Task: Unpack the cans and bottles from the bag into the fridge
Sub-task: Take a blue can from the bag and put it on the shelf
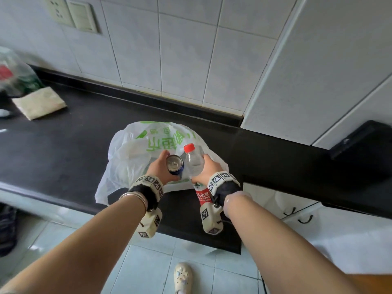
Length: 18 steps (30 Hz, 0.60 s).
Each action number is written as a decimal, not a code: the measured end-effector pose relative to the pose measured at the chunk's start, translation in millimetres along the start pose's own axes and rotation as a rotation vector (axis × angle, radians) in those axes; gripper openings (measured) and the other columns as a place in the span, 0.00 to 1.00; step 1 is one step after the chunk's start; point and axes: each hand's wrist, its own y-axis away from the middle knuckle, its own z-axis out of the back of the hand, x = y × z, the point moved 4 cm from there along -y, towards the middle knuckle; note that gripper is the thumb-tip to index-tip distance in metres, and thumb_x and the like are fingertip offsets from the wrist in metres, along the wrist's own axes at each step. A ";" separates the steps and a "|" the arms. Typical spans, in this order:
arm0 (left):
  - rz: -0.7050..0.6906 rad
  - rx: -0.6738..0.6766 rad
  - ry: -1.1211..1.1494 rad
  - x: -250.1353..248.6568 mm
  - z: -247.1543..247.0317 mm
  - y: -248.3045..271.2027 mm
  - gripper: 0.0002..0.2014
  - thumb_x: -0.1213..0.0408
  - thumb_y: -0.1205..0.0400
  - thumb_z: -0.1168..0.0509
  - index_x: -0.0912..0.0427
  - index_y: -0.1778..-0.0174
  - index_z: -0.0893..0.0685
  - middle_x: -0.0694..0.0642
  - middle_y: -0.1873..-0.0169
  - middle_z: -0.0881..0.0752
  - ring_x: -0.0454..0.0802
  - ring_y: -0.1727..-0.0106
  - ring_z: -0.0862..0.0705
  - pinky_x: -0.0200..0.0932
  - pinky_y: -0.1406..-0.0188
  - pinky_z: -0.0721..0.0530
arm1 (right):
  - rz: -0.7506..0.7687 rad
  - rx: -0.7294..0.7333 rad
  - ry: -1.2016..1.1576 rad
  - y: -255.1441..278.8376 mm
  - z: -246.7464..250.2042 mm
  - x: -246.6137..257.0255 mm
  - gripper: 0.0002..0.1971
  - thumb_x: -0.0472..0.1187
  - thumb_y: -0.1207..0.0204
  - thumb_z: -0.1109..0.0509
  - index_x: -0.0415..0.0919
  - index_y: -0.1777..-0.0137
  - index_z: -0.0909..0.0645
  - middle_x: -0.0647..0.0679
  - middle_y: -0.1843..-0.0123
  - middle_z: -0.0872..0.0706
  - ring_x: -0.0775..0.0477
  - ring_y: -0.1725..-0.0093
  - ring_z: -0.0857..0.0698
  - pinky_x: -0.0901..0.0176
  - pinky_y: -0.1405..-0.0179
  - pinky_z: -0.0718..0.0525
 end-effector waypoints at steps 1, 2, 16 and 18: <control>0.005 0.019 0.017 -0.6 2.1 5.1 0.41 0.64 0.37 0.19 0.60 0.31 0.33 0.60 0.41 0.18 0.60 0.39 0.19 0.41 0.47 0.26 | -0.008 -0.026 -0.013 6.8 -1.2 0.3 0.45 0.44 0.35 0.21 0.47 0.21 0.43 0.43 0.34 0.19 0.40 0.37 0.18 0.53 0.44 0.20; 0.002 0.034 0.023 -2.0 4.7 10.4 0.40 0.65 0.36 0.20 0.60 0.30 0.33 0.60 0.40 0.18 0.59 0.39 0.19 0.40 0.48 0.27 | -0.013 -0.057 -0.032 14.3 -2.1 0.9 0.45 0.44 0.35 0.21 0.48 0.21 0.43 0.43 0.34 0.19 0.40 0.37 0.18 0.51 0.43 0.19; -0.265 0.089 0.046 -45.9 28.5 96.8 0.41 0.61 0.37 0.19 0.58 0.30 0.31 0.59 0.37 0.20 0.58 0.36 0.20 0.46 0.39 0.22 | -0.023 -0.540 -0.449 146.7 6.7 -14.9 0.34 0.43 0.38 0.19 0.53 0.33 0.32 0.50 0.40 0.17 0.45 0.41 0.16 0.47 0.39 0.17; -0.310 0.123 0.045 -57.5 22.0 111.0 0.40 0.63 0.37 0.19 0.59 0.30 0.30 0.59 0.37 0.19 0.57 0.36 0.20 0.46 0.37 0.22 | -0.034 -0.602 -0.463 166.3 11.6 -26.3 0.34 0.43 0.38 0.19 0.51 0.33 0.31 0.50 0.39 0.17 0.47 0.41 0.17 0.50 0.40 0.17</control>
